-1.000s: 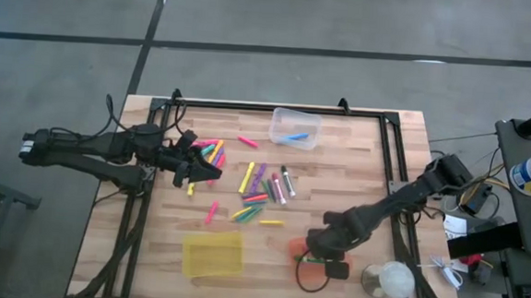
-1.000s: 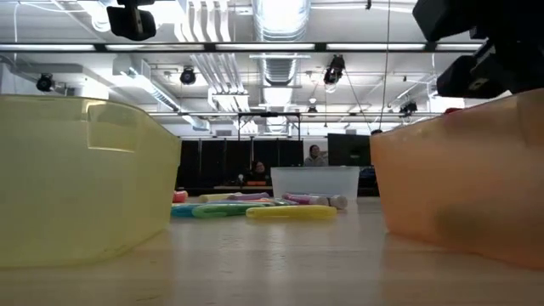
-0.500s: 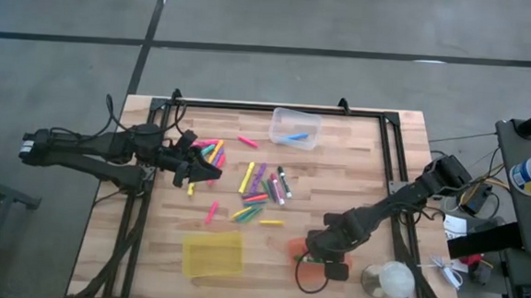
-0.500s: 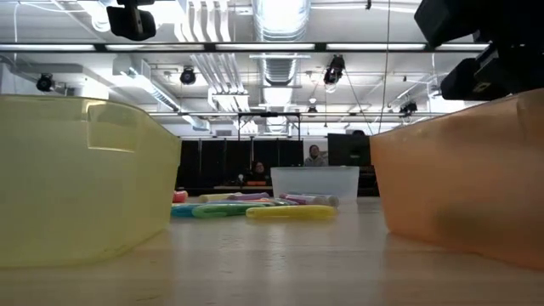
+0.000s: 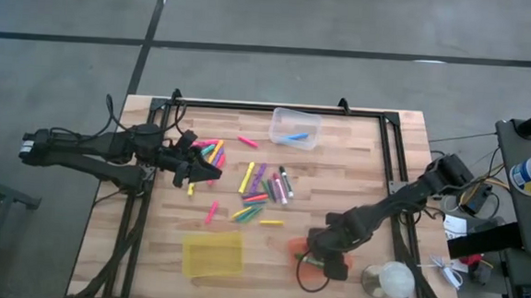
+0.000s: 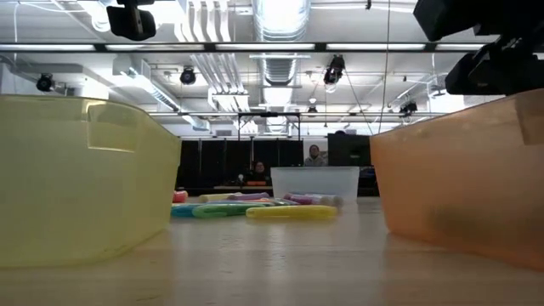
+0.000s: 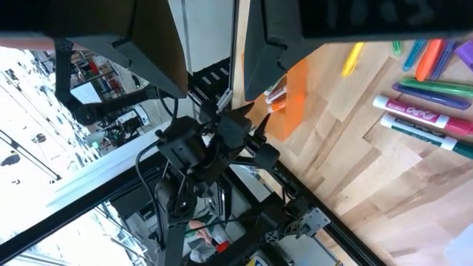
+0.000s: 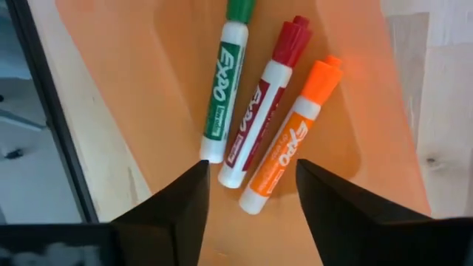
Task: Pick & Place Markers
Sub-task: Put the green marker pen into the orange bin
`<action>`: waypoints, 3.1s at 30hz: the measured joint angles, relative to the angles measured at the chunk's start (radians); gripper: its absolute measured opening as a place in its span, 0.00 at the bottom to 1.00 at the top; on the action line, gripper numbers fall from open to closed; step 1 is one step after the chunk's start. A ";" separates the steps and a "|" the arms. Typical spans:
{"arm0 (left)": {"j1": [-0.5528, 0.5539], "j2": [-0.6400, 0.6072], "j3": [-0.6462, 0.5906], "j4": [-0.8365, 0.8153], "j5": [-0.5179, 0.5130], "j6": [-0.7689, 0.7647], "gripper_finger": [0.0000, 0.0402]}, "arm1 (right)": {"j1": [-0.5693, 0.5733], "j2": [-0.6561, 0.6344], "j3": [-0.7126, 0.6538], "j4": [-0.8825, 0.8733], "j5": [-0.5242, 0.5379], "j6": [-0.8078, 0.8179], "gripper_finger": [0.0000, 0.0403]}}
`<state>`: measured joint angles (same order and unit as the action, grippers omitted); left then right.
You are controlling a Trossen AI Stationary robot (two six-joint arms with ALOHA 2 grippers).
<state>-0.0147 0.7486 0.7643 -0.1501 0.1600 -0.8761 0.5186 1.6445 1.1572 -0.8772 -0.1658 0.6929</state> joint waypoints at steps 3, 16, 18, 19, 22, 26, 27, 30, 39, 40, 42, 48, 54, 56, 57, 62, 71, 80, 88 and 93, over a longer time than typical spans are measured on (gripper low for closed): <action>0.000 0.000 0.000 0.001 0.000 -0.006 0.32 | -0.002 -0.020 0.000 0.000 0.004 0.025 0.50; 0.000 0.000 0.000 0.001 0.000 -0.007 0.32 | -0.122 -0.075 0.084 0.005 0.013 0.139 0.45; 0.000 0.000 0.000 0.001 0.000 -0.009 0.32 | -0.153 -0.075 0.109 0.004 0.019 0.144 0.44; 0.000 0.000 0.000 0.001 0.000 -0.013 0.32 | -0.168 -0.075 0.120 0.005 0.026 0.149 0.44; 0.000 0.000 0.000 0.001 0.000 -0.017 0.32 | -0.224 -0.074 0.157 0.004 0.062 0.184 0.43; 0.000 0.000 0.000 0.001 0.000 -0.017 0.32 | -0.307 -0.074 0.198 0.001 0.118 0.239 0.42; 0.000 0.000 0.000 0.001 0.000 -0.017 0.32 | -0.328 -0.074 0.205 0.001 0.129 0.256 0.42; 0.000 0.000 0.000 0.001 0.000 -0.017 0.32 | -0.397 -0.074 0.210 0.001 0.144 0.308 0.42; 0.000 0.000 0.000 0.001 0.000 -0.016 0.32 | -0.566 -0.046 0.179 0.058 0.142 0.382 0.42; 0.000 0.000 0.000 0.001 0.000 -0.016 0.32 | -0.579 -0.034 0.179 0.068 0.140 0.384 0.42; 0.000 0.000 0.000 0.001 0.000 -0.017 0.32 | -0.602 -0.005 0.178 0.086 0.140 0.388 0.42; 0.000 0.000 0.000 0.001 0.000 -0.017 0.32 | -0.639 0.110 0.177 0.126 0.129 0.376 0.42; 0.000 0.000 0.000 0.001 0.000 -0.029 0.32 | -0.642 0.226 0.177 0.127 0.086 0.363 0.42; 0.000 0.000 0.000 0.000 0.000 -0.036 0.32 | -0.642 0.259 0.177 0.132 0.062 0.352 0.42; 0.000 0.000 0.000 0.000 0.000 -0.036 0.32 | -0.642 0.273 0.177 0.135 0.055 0.349 0.42; 0.000 0.000 0.000 0.000 0.000 -0.036 0.32 | -0.641 0.322 0.177 0.135 0.034 0.324 0.42; 0.000 0.000 0.000 0.000 0.000 -0.038 0.32 | -0.647 0.376 0.181 0.131 0.032 0.306 0.35; 0.000 0.000 0.000 0.000 0.000 -0.037 0.32 | -0.645 0.342 0.190 0.126 0.052 0.214 0.12; 0.000 0.000 0.000 -0.003 0.000 -0.037 0.32 | -0.629 0.199 0.195 0.057 0.064 0.122 0.12; 0.000 0.000 0.000 -0.005 -0.001 -0.013 0.32 | -0.558 0.086 0.195 -0.026 0.061 0.001 0.12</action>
<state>-0.0147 0.7490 0.7643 -0.1551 0.1589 -0.8893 -0.0393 1.7309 1.3518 -0.9035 -0.1050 0.6942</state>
